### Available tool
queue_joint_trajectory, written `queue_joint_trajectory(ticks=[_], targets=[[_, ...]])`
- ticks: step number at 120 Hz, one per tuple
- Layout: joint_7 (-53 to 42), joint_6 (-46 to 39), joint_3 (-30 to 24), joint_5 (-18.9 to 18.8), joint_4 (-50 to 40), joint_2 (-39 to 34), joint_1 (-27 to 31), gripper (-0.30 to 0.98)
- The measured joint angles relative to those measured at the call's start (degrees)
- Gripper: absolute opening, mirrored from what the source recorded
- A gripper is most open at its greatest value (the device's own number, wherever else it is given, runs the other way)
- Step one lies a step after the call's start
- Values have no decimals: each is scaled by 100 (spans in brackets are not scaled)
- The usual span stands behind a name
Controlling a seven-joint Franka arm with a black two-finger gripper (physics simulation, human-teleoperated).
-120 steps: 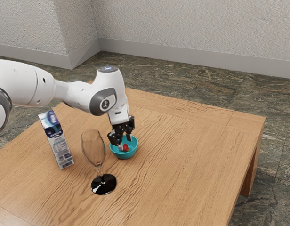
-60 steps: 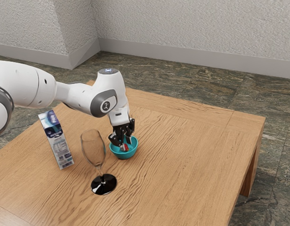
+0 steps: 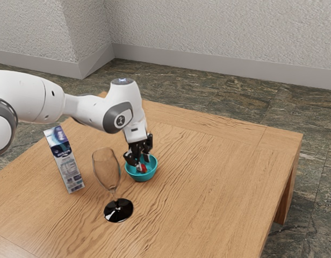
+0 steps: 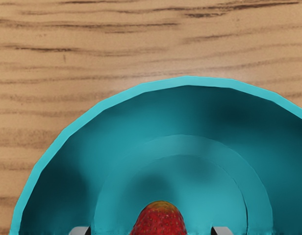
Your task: Take strawberry from the bowl
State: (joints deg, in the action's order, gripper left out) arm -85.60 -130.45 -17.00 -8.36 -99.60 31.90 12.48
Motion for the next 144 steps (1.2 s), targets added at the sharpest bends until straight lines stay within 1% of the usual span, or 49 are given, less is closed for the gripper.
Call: queue_joint_trajectory(ticks=[14,41,60,80,96,105,115,128,135,144], targets=[[2,-47,51,8,-29,21,0,27],[34,-90,112,16,-43,56,0,18],[45,-109,132,35,-51,94,-3,17],[74,-101,131,34,-53,45,-1,10],[121,-45,133,18,-57,-210,0,7],[159,12,129,13,-183,-551,-21,5],[232,103,128,9,-361,-993,-363,4],[373,247,127,-6,-375,-1222,-1029,2],[459,346,87,-32,-171,-1069,-1286,1],[606,523,-24,-258,241,-652,-1457,1]])
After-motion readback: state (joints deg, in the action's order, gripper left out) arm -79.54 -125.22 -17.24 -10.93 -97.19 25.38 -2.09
